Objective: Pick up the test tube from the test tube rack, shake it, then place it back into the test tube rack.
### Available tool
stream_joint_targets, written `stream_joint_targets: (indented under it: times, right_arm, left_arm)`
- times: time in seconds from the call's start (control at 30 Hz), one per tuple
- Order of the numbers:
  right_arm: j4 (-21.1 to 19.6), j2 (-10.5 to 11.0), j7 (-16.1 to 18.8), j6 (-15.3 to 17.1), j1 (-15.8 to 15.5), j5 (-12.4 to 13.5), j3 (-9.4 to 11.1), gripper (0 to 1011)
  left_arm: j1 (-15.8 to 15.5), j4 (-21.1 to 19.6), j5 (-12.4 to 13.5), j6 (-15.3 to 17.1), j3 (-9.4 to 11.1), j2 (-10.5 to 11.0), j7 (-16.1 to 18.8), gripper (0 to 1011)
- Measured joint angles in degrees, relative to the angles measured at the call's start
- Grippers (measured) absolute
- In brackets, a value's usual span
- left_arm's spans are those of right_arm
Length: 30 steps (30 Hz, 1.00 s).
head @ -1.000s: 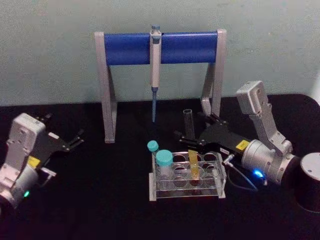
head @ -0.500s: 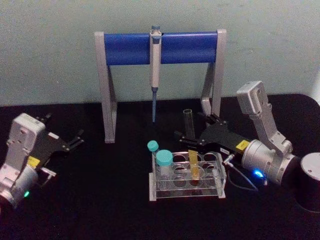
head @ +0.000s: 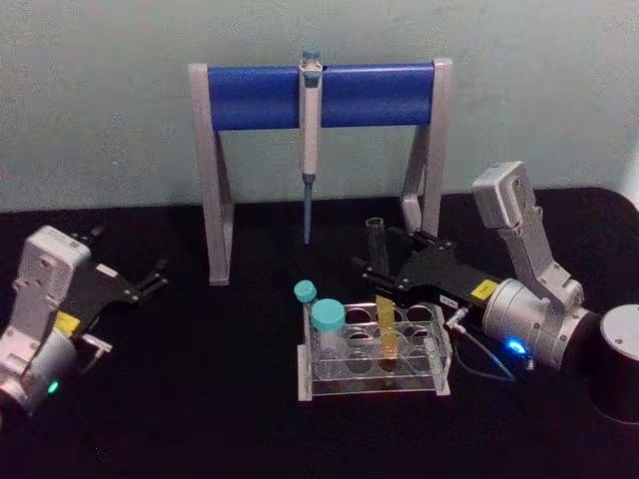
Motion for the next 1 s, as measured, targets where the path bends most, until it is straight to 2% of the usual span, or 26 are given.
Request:
stream_joint_targets:
  times: [0.1,0.13,0.23,0.27,0.47,0.53,0.63,1.0]
  right_arm:
    - [0.00,0.00,0.00,0.00,0.00,0.01,0.00,703]
    - [0.00,0.00,0.00,0.00,0.00,0.01,0.00,635]
    - [0.00,0.00,0.00,0.00,0.00,0.02,0.00,574]
    - [0.00,0.00,0.00,0.00,0.00,0.02,0.00,510]
    - [0.00,0.00,0.00,0.00,0.00,0.02,0.00,353]
    - [0.00,-0.01,0.00,0.00,0.00,0.05,0.00,270]
    - [0.00,-0.01,0.02,-0.01,0.00,0.14,0.00,234]
    - [0.00,0.00,0.00,0.00,0.00,0.11,0.00,234]
  left_arm:
    - [0.00,0.00,0.00,0.00,0.00,0.00,0.00,1001]
    - [0.00,0.00,0.00,0.00,0.00,0.00,0.00,1001]
    - [0.00,0.00,0.00,0.00,0.00,0.00,0.00,1001]
    - [0.00,0.00,0.00,0.00,0.00,0.00,0.00,1001]
    - [0.00,0.00,0.00,0.00,0.00,0.00,0.00,1001]
    - [0.00,0.00,0.00,0.00,0.00,0.00,0.00,1001]
    - [0.00,0.00,0.00,0.00,0.00,0.00,0.00,1001]
    - [0.00,0.00,0.00,0.00,0.00,0.00,0.00,1001]
